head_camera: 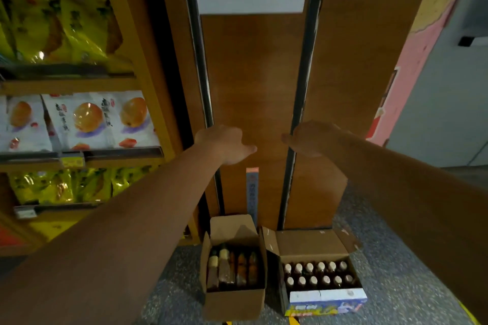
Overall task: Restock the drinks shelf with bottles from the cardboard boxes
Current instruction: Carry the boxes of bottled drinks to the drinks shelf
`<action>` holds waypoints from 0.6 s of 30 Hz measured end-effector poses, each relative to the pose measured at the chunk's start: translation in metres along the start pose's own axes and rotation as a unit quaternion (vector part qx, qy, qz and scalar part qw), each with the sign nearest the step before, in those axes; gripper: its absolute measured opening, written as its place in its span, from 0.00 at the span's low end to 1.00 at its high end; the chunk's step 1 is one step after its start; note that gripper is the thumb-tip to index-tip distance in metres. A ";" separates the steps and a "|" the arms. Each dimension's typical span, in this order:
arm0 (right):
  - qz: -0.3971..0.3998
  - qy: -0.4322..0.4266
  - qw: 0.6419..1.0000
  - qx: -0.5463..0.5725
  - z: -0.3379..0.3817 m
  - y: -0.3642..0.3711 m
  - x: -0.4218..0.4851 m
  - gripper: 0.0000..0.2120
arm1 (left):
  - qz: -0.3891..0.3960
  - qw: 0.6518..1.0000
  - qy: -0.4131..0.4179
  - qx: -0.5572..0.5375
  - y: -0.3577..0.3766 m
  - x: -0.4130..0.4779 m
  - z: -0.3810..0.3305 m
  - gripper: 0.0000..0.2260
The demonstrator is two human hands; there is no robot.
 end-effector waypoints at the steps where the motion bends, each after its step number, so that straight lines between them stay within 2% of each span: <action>1: 0.014 -0.012 1.000 -0.009 0.003 0.015 0.009 0.30 | 0.015 1.000 -0.005 0.001 0.018 0.008 0.003 0.29; 3: 0.052 -0.040 0.998 -0.015 0.011 0.055 0.029 0.25 | 0.053 0.999 -0.013 -0.005 0.063 0.025 0.009 0.29; 6: 0.110 -0.052 0.992 -0.007 0.017 0.125 0.050 0.25 | 0.102 0.994 -0.006 -0.030 0.135 0.035 0.014 0.24; 9: 0.172 -0.054 0.983 0.030 0.024 0.202 0.070 0.24 | 0.150 0.988 -0.023 -0.016 0.212 0.040 0.020 0.24; 12: 0.195 -0.041 0.979 0.027 0.030 0.266 0.087 0.29 | 0.186 0.982 -0.028 -0.018 0.274 0.042 0.025 0.27; 14: 0.230 -0.053 0.972 0.019 0.037 0.302 0.093 0.32 | 0.224 0.974 -0.027 -0.016 0.304 0.042 0.029 0.26; 18: 0.254 -0.075 0.964 0.021 0.050 0.343 0.102 0.28 | 0.246 0.969 -0.028 -0.007 0.343 0.046 0.041 0.26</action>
Point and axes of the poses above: each hand's wrist, its own x-axis towards the middle knuckle, its own y-axis out of the palm, z = x × y, the point moved 2 cm from there along x, towards the middle knuckle, and after that the axes turned 2 degrees about y, right-handed, at the moved point
